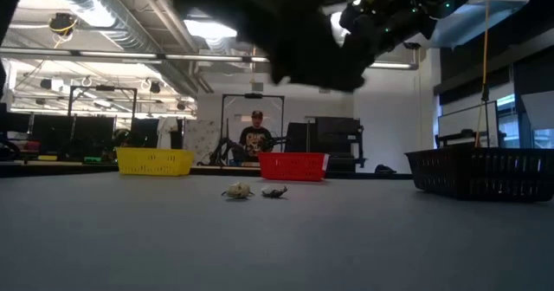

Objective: Sort Halloween decoration
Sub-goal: Put the yellow skull toy into the yellow bin

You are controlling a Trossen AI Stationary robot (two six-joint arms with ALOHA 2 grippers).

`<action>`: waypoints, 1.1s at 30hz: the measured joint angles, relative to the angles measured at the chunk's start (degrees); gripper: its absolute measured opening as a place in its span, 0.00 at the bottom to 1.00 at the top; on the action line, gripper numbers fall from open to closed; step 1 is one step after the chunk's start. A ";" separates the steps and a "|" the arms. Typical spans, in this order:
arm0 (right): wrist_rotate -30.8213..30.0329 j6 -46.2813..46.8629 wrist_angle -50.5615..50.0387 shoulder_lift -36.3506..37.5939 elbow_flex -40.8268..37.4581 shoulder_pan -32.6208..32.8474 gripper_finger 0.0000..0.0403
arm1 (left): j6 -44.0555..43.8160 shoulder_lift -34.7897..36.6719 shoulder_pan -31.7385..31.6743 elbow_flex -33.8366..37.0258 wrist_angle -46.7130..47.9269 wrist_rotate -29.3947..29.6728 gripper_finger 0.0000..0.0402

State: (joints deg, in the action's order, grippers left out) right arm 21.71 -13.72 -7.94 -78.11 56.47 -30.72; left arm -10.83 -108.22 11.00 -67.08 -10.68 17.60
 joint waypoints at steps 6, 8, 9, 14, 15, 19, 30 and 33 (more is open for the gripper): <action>-0.02 -0.01 0.37 0.00 0.00 0.00 0.24 | -8.61 4.14 3.90 8.00 -2.47 3.61 0.27; -0.03 -0.01 0.42 0.00 0.00 0.00 0.24 | -10.23 4.51 4.95 9.07 -1.20 2.17 0.27; -0.04 -0.01 0.44 0.00 0.00 0.00 0.24 | -10.83 4.50 5.32 9.17 -1.36 0.77 0.27; -0.04 -0.01 0.41 0.00 0.00 0.00 0.24 | -12.98 4.50 7.50 9.66 -0.12 -2.76 0.27; -0.04 -0.01 0.43 0.00 0.00 0.00 0.24 | -13.02 4.50 7.74 9.66 0.00 -2.69 0.27; -0.04 -0.01 0.29 0.00 0.00 -0.01 0.24 | -13.27 4.50 8.31 9.68 1.45 -2.51 0.27; -0.11 -0.01 0.29 0.00 0.00 0.00 0.24 | -16.16 4.47 8.33 9.68 8.40 1.92 0.27; -0.11 -0.03 0.28 0.00 0.00 -0.02 0.24 | -16.22 4.47 8.33 9.68 9.22 3.26 0.27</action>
State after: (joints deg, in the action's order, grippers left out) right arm 21.61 -13.76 -7.66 -78.11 56.47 -30.74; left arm -27.05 -103.74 19.33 -57.41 -1.46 20.86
